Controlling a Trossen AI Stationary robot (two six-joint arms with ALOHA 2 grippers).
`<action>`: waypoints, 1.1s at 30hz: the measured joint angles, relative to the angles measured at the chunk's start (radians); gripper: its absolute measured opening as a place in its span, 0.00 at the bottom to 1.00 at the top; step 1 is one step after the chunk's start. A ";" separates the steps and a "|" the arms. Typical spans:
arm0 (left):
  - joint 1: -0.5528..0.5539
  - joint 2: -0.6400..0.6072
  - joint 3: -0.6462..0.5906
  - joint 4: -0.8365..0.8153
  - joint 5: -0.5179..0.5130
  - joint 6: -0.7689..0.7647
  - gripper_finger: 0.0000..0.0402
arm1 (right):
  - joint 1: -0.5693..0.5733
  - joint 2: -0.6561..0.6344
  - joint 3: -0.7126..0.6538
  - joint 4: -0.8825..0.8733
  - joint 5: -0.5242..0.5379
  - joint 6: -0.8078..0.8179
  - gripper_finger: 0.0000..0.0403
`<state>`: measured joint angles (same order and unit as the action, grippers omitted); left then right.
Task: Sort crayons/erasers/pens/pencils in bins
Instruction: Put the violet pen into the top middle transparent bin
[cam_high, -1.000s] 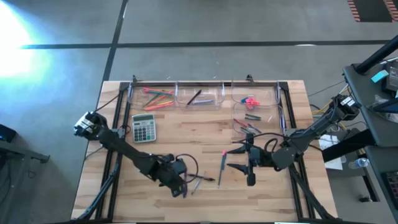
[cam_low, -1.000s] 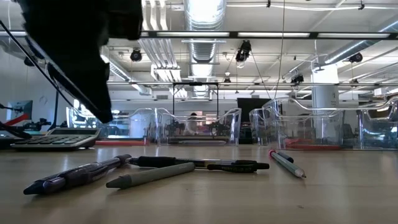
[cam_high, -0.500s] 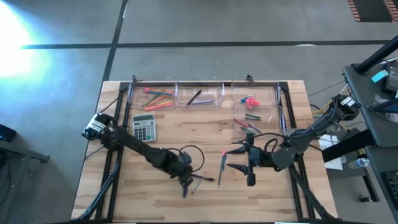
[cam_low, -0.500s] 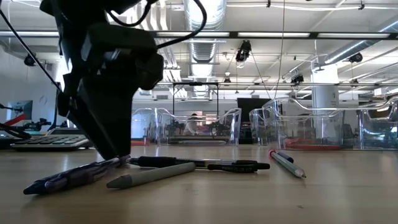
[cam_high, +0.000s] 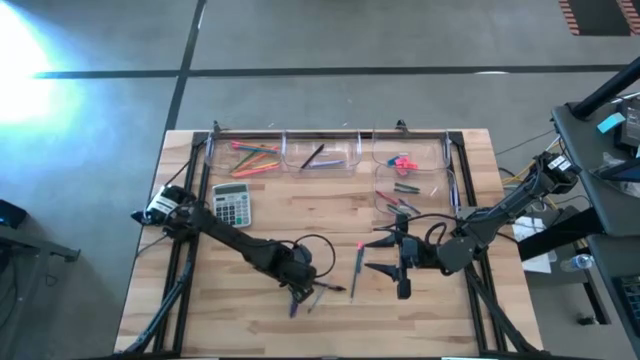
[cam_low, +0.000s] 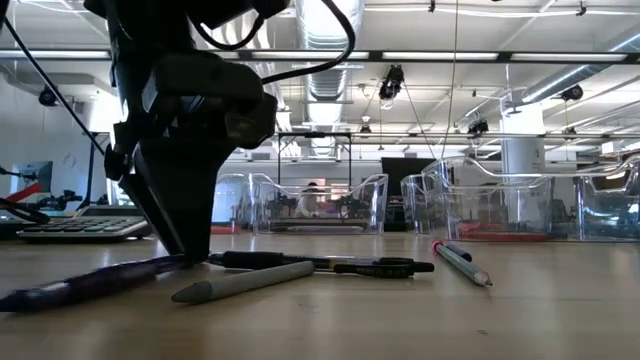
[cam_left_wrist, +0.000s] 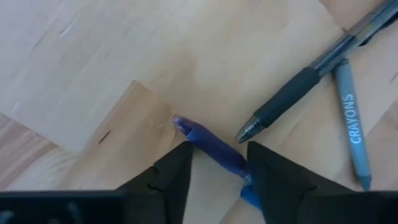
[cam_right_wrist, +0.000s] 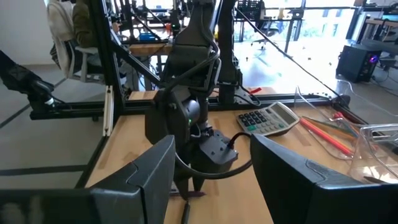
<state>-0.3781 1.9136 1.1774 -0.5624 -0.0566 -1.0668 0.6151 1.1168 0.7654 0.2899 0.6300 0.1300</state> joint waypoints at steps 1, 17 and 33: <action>0.003 0.001 0.004 -0.004 0.000 0.000 0.33 | 0.000 0.000 0.000 0.001 0.000 0.000 0.50; 0.021 -0.026 0.030 0.012 0.021 0.065 0.05 | 0.000 0.000 0.000 0.003 0.000 -0.001 0.50; 0.033 -0.343 0.072 -0.108 -0.199 0.291 0.03 | 0.000 -0.001 0.000 0.002 0.000 -0.003 0.50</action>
<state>-0.3453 1.5706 1.2491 -0.6707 -0.2554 -0.7756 0.6151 1.1156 0.7654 0.2920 0.6296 0.1265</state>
